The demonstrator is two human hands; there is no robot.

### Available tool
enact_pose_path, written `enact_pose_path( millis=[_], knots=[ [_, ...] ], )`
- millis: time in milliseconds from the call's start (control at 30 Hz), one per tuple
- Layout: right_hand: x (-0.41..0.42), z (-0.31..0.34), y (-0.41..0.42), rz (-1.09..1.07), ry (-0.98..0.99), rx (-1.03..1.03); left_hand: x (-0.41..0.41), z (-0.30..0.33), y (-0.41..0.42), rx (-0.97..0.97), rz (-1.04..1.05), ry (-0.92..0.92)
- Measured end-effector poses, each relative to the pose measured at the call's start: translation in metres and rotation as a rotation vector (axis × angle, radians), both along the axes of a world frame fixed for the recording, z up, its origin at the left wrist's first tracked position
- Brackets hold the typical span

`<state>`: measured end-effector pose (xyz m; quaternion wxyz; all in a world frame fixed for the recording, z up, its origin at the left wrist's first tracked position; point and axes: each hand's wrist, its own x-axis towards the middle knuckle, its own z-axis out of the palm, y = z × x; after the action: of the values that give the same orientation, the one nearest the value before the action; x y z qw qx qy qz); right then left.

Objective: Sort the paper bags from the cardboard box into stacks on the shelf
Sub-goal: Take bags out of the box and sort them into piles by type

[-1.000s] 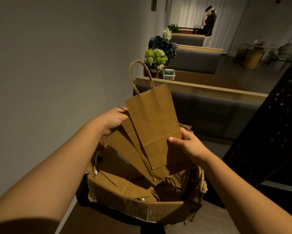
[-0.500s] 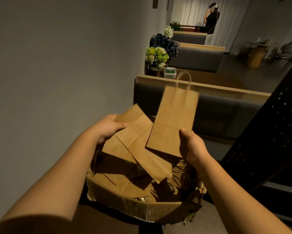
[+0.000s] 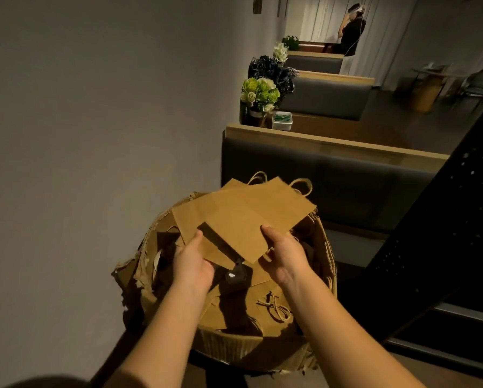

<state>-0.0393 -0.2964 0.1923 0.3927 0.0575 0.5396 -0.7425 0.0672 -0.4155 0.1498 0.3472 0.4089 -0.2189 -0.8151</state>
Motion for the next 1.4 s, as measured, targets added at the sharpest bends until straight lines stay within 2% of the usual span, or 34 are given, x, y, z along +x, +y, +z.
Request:
enact_pose_path(
  millis=[100,167,267,367,433,500,633,700,867,933,1033,1300,1367,1400],
  knots=[
    [0.001,-0.008,-0.008,0.004,-0.038,-0.018,-0.001,-0.009,0.021,0.058,-0.072,0.057],
    [-0.004,-0.009,-0.006,-0.015,-0.102,-0.075,0.001,-0.010,0.031,0.048,-0.210,0.087],
    [-0.016,-0.010,0.009,0.003,-0.099,-0.067,0.010,-0.005,0.033,-0.010,-0.460,0.018],
    [-0.029,-0.010,0.029,0.036,0.036,-0.051,0.018,0.003,0.021,-0.079,-0.615,-0.072],
    [-0.038,-0.007,0.037,0.045,0.162,-0.031,0.018,0.008,0.010,-0.131,-0.636,-0.092],
    [-0.045,-0.004,0.042,0.092,0.319,0.049,0.012,0.012,-0.001,-0.267,-0.648,-0.171],
    [-0.050,-0.007,0.047,0.271,0.537,0.182,-0.010,0.012,-0.013,-0.543,-0.745,-0.460],
    [-0.051,-0.010,0.049,0.280,0.574,0.206,-0.019,0.003,-0.021,-0.733,-0.835,-0.701],
    [-0.054,-0.021,0.054,0.168,0.526,0.240,-0.018,-0.050,-0.054,-0.926,-1.023,-1.339],
    [-0.053,-0.025,0.056,0.155,0.519,0.262,-0.013,-0.063,-0.053,-1.007,-1.076,-1.504],
    [-0.053,-0.030,0.057,0.149,0.512,0.275,-0.008,-0.064,-0.046,-1.043,-1.033,-1.568],
    [-0.048,-0.038,0.054,0.148,0.453,0.268,-0.006,-0.057,-0.055,-0.923,-1.104,-1.666],
    [-0.048,-0.039,0.053,0.146,0.434,0.264,-0.005,-0.057,-0.058,-0.895,-1.063,-1.555],
    [-0.048,-0.040,0.052,0.147,0.420,0.259,-0.006,-0.056,-0.058,-0.879,-1.031,-1.434]
  ],
)
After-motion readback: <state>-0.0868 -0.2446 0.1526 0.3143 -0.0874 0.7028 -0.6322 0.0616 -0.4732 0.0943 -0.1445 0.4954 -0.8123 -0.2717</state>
